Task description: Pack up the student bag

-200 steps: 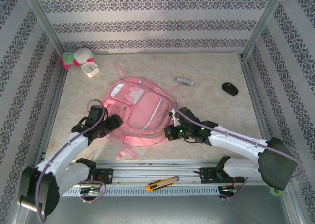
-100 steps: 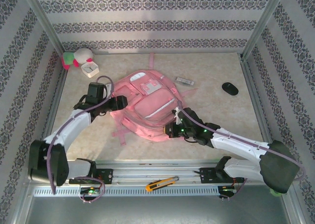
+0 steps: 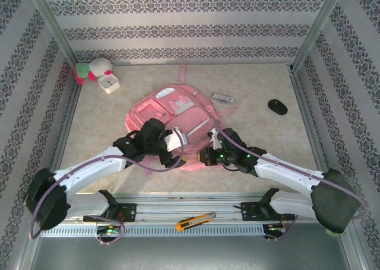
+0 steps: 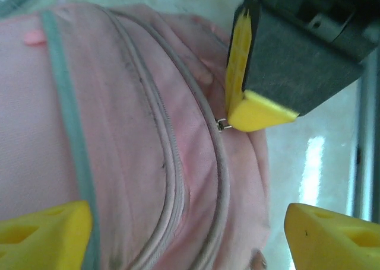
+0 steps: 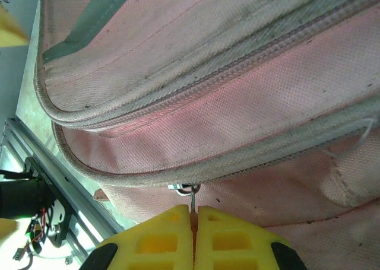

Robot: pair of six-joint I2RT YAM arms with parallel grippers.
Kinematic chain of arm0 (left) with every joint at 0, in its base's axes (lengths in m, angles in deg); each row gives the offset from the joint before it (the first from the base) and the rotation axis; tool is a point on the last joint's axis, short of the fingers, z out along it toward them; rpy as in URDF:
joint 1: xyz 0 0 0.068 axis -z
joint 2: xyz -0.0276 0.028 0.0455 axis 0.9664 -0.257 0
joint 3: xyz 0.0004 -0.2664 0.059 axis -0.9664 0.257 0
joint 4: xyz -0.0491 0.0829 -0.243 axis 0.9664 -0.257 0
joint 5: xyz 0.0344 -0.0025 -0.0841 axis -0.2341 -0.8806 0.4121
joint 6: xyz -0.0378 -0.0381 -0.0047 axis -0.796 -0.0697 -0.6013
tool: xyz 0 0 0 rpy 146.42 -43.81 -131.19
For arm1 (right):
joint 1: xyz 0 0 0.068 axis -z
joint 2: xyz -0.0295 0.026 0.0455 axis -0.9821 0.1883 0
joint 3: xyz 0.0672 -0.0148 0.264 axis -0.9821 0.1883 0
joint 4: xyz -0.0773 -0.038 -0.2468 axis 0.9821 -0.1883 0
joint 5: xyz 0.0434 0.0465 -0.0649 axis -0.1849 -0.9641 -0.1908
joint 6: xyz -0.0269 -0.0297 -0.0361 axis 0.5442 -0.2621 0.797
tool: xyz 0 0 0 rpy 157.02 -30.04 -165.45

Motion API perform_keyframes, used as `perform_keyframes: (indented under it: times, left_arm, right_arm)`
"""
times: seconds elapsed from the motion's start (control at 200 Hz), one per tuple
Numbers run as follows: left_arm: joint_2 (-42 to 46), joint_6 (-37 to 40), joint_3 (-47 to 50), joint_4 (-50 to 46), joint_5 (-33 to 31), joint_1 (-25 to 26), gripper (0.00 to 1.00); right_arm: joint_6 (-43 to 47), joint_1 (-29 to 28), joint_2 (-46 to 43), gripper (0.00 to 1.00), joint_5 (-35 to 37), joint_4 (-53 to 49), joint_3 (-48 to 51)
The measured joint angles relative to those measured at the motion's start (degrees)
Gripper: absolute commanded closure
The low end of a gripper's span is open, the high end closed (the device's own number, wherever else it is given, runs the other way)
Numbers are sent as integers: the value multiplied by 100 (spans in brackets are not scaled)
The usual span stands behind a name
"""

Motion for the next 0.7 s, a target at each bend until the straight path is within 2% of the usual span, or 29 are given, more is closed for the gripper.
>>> perform_keyframes:
  times: [0.14, 0.23, 0.245, 0.28, 0.32, 0.39, 0.49, 0.555, 0.655, 0.7]
  left_arm:
    - [-601, 487, -192, 122, -435, 146, 8]
    - [-811, 664, -271, 227, -669, 155, 10]
    - [-844, 675, -284, 256, -710, 157, 13]
    - [-914, 673, -299, 326, -800, 157, 25]
    - [-962, 667, -299, 378, -841, 168, 43]
    - [-964, 678, -267, 490, -807, 232, 57]
    - [-857, 662, -133, 730, -664, 291, 86]
    - [-721, 605, 13, 881, -564, 293, 93]
    - [-546, 494, 188, 1036, -494, 280, 97]
    - [-492, 431, 247, 1082, -437, 254, 98]
  right_arm:
    - [20, 7, 0, 100, -22, 9, 0]
    - [22, 42, 0, 100, -61, 15, 0]
    - [24, 44, 0, 100, -68, 15, 0]
    - [22, 44, 0, 100, -76, 15, 0]
    - [22, 44, 0, 100, -85, 15, 0]
    - [22, 46, 0, 100, -81, 22, 0]
    - [22, 127, -2, 100, -76, 72, -2]
    - [26, 153, -2, 100, -70, 114, -4]
    - [42, 153, 15, 100, -55, 144, -28]
    - [42, 151, 57, 92, -39, 140, -66]
